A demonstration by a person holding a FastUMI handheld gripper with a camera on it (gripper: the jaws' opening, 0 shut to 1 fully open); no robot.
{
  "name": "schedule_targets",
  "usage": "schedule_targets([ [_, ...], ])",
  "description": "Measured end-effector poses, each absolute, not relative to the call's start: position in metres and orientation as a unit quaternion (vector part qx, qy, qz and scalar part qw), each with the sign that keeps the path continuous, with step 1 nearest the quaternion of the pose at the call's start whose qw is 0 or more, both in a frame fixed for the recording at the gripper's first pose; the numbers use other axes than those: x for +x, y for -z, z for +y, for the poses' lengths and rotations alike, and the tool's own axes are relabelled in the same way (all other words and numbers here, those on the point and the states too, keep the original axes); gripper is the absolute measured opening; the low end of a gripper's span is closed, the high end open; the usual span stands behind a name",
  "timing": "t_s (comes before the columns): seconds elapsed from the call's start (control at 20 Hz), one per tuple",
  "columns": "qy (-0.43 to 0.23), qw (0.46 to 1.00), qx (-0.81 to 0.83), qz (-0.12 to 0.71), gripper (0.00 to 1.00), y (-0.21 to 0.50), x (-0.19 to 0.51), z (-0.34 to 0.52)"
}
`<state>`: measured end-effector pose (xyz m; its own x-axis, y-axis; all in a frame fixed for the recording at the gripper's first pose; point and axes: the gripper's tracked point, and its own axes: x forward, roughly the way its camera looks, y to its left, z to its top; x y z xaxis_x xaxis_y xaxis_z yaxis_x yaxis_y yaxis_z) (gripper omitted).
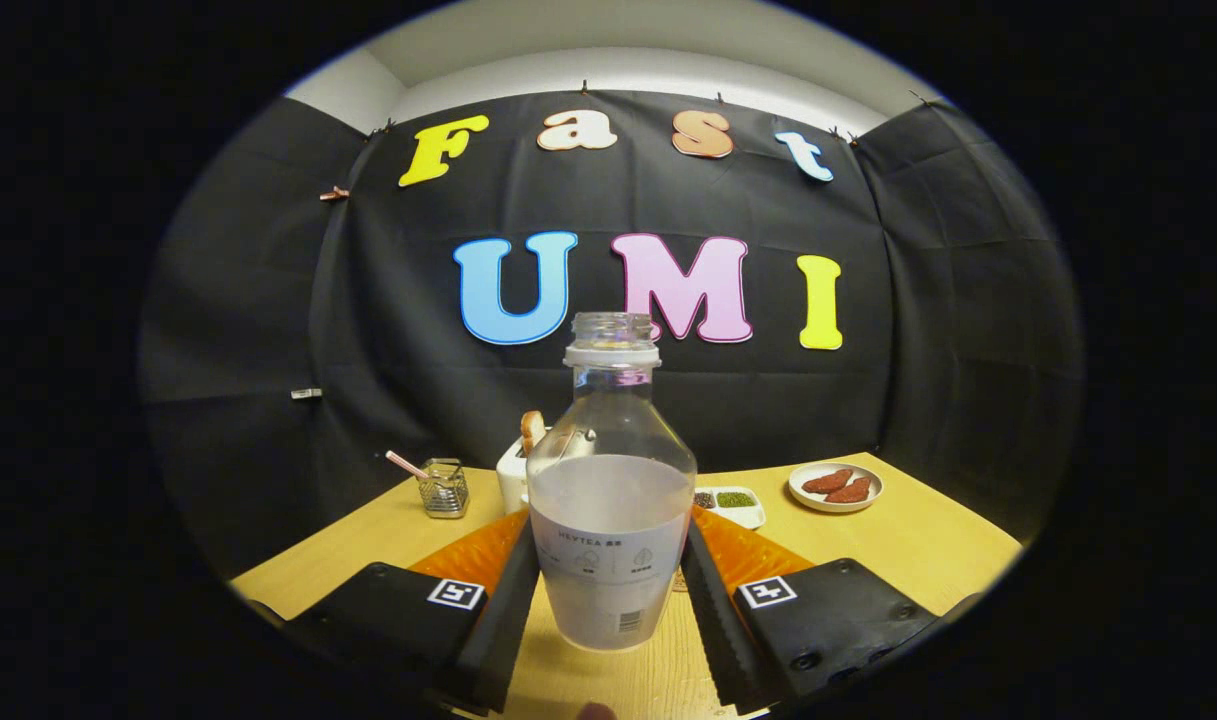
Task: Take the bottle from table, then pour the juice into the cup, finally place the bottle on the coaster
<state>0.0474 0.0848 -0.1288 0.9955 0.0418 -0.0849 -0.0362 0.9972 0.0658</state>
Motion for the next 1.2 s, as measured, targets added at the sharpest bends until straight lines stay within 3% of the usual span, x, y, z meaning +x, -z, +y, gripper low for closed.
schedule_targets([
  [0.35,0.008,0.998,0.046,0.041,0.77,0.099,0.041,0.071],
  [0.75,0.022,0.995,0.073,0.064,0.77,0.125,0.044,0.067],
  [1.2,0.021,0.956,0.283,0.080,0.77,0.146,0.053,0.072],
])
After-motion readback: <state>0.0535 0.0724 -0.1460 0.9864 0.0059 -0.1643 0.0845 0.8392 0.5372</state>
